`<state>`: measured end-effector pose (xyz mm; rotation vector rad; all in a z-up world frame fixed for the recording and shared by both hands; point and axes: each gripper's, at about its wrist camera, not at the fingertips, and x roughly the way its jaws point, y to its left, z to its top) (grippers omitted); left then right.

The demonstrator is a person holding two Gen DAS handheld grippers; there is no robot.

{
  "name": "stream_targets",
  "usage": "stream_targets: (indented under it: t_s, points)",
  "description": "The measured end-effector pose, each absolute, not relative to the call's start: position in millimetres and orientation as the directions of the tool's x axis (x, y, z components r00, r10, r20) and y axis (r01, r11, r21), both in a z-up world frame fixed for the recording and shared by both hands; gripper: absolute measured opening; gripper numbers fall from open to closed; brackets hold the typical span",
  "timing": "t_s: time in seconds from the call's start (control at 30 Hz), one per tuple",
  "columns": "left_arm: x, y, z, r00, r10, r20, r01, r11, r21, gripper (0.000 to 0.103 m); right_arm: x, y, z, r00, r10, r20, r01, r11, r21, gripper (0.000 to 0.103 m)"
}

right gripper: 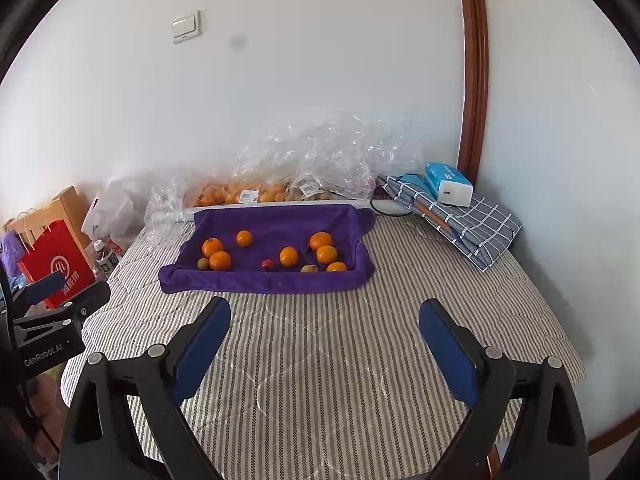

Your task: Organize fruits

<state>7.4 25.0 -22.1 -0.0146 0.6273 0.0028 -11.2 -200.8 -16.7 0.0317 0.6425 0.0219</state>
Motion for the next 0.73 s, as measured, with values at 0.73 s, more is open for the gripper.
stream_targets:
  t_s: [0.73]
  points:
    - [5.9,28.5,-16.7,0.816,-0.009,-0.578,-0.003,1.0,-0.019,0.093,-14.0,-202.8,-16.7,0.805,0.034,-0.592,-0.014,0.999,0.037,0.094]
